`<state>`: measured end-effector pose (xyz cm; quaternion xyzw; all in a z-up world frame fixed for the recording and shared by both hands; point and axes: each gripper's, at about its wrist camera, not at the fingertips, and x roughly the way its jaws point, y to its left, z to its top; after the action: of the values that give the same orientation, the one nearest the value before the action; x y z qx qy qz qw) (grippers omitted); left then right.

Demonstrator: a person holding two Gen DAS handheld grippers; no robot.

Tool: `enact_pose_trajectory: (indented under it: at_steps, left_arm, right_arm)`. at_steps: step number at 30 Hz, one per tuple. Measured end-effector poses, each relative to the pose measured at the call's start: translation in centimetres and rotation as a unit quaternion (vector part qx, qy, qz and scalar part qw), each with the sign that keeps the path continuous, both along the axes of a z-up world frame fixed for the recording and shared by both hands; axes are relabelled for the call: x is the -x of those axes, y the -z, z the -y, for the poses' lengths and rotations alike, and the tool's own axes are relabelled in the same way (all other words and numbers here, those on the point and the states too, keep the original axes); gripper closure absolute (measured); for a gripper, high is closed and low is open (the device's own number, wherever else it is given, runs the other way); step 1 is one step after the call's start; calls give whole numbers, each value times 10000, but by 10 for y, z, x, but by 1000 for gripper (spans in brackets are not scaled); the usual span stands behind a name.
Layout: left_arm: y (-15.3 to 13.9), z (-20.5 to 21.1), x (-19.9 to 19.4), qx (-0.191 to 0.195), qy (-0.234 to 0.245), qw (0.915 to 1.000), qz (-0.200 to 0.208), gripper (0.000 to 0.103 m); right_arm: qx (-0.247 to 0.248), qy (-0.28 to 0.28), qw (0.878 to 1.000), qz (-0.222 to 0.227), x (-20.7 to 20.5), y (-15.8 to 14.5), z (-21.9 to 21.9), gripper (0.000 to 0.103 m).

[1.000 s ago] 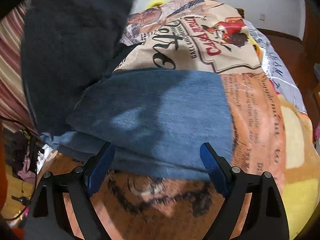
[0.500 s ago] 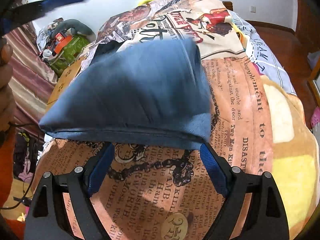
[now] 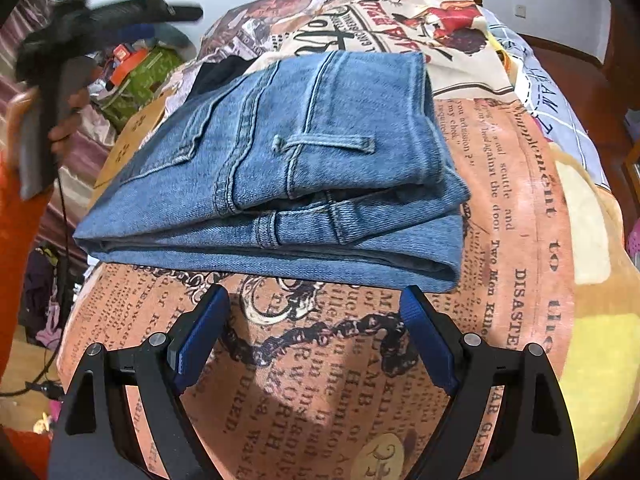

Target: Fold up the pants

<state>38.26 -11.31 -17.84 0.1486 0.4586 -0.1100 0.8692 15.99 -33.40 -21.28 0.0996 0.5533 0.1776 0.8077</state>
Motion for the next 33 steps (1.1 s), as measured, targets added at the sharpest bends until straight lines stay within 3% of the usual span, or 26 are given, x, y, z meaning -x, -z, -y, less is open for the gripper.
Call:
enact_pose_trajectory:
  at_steps: [9, 12, 17, 23, 28, 33]
  left_arm:
    - [99, -35, -44, -785, -225, 9939, -744, 3]
    - [98, -45, -36, -606, -88, 9962, -612, 3]
    - [101, -52, -11, -1075, 263, 9920, -606, 3]
    - [103, -99, 21, -412, -69, 9907, -1293, 8]
    - [83, -105, 69, -93, 18, 9925, -1215, 9]
    - [68, -101, 104, 198, 121, 9921, -1235, 11]
  right_arm:
    - [208, -8, 9997, -139, -17, 2, -13, 15]
    - [313, -46, 9993, -207, -26, 3, -15, 13]
    - [471, -82, 9986, -221, -44, 3, -14, 13]
    - [822, -123, 9965, 59, -67, -3, -18, 15]
    - [887, -93, 9960, 91, -68, 0, -10, 15]
    - [914, 312, 9952, 183, -53, -12, 14, 15]
